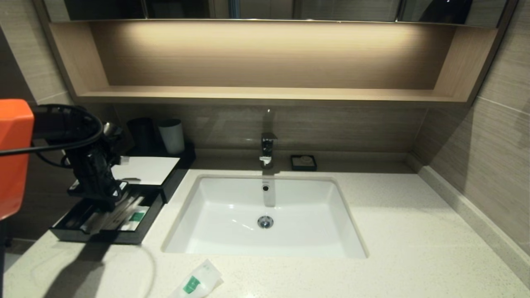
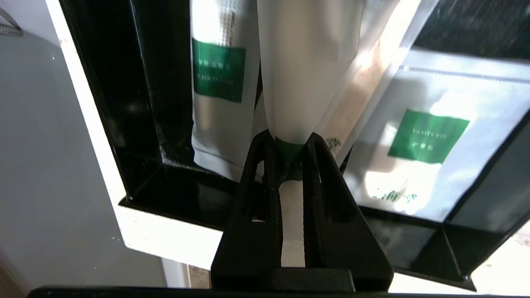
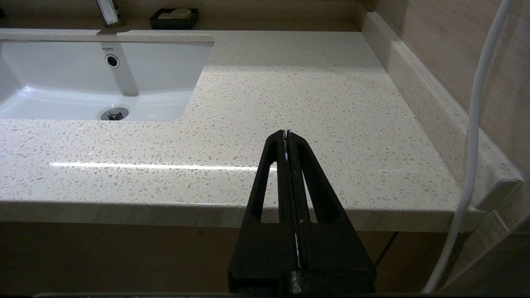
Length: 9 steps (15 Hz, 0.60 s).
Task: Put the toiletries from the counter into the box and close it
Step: Place the bathroom toiletry into the drawer
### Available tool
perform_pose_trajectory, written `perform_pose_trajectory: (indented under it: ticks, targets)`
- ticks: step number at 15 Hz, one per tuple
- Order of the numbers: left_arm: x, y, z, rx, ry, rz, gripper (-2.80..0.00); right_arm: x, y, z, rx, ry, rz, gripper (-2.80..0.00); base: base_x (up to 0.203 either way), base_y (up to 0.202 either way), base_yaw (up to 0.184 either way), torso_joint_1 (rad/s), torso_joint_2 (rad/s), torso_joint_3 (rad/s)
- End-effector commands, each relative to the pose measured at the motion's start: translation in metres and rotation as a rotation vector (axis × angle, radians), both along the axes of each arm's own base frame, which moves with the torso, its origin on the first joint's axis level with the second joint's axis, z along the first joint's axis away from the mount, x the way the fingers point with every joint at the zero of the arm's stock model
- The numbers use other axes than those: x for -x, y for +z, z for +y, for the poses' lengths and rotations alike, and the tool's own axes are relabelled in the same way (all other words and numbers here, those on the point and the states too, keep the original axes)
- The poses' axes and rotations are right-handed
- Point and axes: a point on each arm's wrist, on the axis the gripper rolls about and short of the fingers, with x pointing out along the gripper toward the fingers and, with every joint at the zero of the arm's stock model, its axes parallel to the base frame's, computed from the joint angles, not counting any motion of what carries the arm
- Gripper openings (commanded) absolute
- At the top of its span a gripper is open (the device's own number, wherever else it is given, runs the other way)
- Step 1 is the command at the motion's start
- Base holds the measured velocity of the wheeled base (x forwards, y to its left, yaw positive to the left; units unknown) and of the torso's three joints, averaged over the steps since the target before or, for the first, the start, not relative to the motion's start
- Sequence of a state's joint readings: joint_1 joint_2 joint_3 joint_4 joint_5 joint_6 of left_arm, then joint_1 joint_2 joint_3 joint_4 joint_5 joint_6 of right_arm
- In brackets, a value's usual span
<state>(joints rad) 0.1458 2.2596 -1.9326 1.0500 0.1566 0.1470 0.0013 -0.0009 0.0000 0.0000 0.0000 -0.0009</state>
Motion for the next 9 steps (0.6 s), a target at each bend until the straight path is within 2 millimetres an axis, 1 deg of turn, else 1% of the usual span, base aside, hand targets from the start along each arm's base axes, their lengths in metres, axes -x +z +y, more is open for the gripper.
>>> perform_pose_trajectory:
  ticks: [1, 9]
  targets:
    - [-0.0022, -0.0041, 0.0016, 0.0, 0.003, 0.002, -2.8, -0.0002, -0.0004, 0.0, 0.001, 0.0, 0.002, -2.8, 0.0, 0.0, 0.0, 0.0, 0.0, 0.0]
    - [-0.0069, -0.007, 0.0049, 0.019, 0.019, -0.033, -2.8, -0.0002, -0.0004, 0.0, 0.001, 0.0, 0.002, -2.8, 0.0, 0.0, 0.0, 0.0, 0.0, 0.0]
